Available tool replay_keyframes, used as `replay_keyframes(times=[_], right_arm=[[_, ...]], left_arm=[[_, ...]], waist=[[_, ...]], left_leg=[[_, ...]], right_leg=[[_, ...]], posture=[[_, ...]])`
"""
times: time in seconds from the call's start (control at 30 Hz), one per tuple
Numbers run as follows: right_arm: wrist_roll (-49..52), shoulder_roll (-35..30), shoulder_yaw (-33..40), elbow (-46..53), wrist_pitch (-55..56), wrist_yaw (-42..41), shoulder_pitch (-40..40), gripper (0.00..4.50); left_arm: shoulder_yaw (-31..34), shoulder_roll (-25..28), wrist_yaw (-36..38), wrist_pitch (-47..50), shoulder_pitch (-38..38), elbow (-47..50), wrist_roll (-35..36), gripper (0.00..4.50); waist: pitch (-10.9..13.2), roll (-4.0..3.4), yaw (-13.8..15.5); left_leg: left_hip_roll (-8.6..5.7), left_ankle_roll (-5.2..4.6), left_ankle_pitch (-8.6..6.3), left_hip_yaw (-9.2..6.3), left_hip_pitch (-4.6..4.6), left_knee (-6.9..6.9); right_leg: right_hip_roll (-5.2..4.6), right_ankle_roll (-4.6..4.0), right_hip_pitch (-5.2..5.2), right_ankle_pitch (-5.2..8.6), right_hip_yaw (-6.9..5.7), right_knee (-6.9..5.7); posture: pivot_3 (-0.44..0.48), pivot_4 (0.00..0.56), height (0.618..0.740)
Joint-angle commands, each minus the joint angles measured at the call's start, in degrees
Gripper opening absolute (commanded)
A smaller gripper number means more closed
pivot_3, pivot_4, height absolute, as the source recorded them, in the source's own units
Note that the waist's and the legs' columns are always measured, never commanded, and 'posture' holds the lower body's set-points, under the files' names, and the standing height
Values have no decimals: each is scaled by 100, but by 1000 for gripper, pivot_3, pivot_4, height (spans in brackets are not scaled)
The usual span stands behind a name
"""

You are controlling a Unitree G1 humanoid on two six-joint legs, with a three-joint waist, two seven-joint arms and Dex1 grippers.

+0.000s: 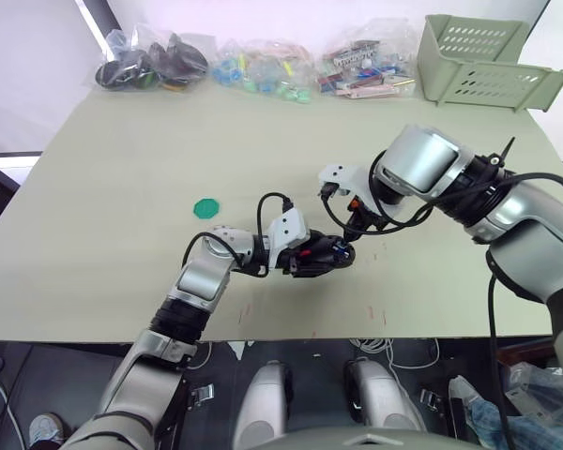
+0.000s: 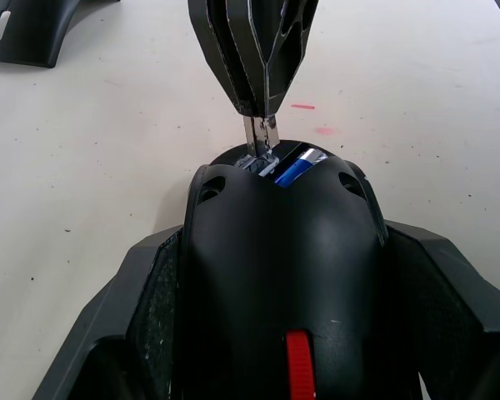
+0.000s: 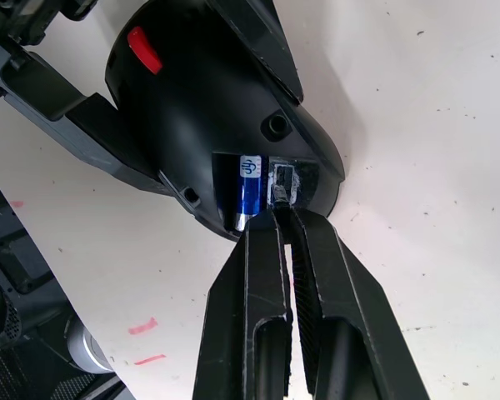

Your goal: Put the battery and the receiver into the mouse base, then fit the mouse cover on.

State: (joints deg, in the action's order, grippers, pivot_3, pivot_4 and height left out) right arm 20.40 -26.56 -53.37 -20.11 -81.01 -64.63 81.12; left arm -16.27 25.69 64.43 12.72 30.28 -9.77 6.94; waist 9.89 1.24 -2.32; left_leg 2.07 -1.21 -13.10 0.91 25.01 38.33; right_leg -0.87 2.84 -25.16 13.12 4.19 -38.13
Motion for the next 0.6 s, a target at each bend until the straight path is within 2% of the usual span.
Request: replay_keyframes(times=[0.03, 0.6], right_arm=[[-72, 52, 133, -3, 45, 4, 23, 0], [-318, 132, 123, -223, 229, -3, -68, 0]], left_arm=[[12, -11, -2, -18, 15, 175, 52, 3005], [9, -41, -20, -41, 35, 118, 39, 3005]], waist=[[0, 0, 0], [0, 0, 0]], left_leg=[[0, 0, 0, 0, 0, 0], [0, 0, 0, 0, -1, 0]], right_leg=[[0, 0, 0, 0, 0, 0], [0, 0, 0, 0, 0, -1]], posture=[[0, 150, 740], [0, 150, 740]])
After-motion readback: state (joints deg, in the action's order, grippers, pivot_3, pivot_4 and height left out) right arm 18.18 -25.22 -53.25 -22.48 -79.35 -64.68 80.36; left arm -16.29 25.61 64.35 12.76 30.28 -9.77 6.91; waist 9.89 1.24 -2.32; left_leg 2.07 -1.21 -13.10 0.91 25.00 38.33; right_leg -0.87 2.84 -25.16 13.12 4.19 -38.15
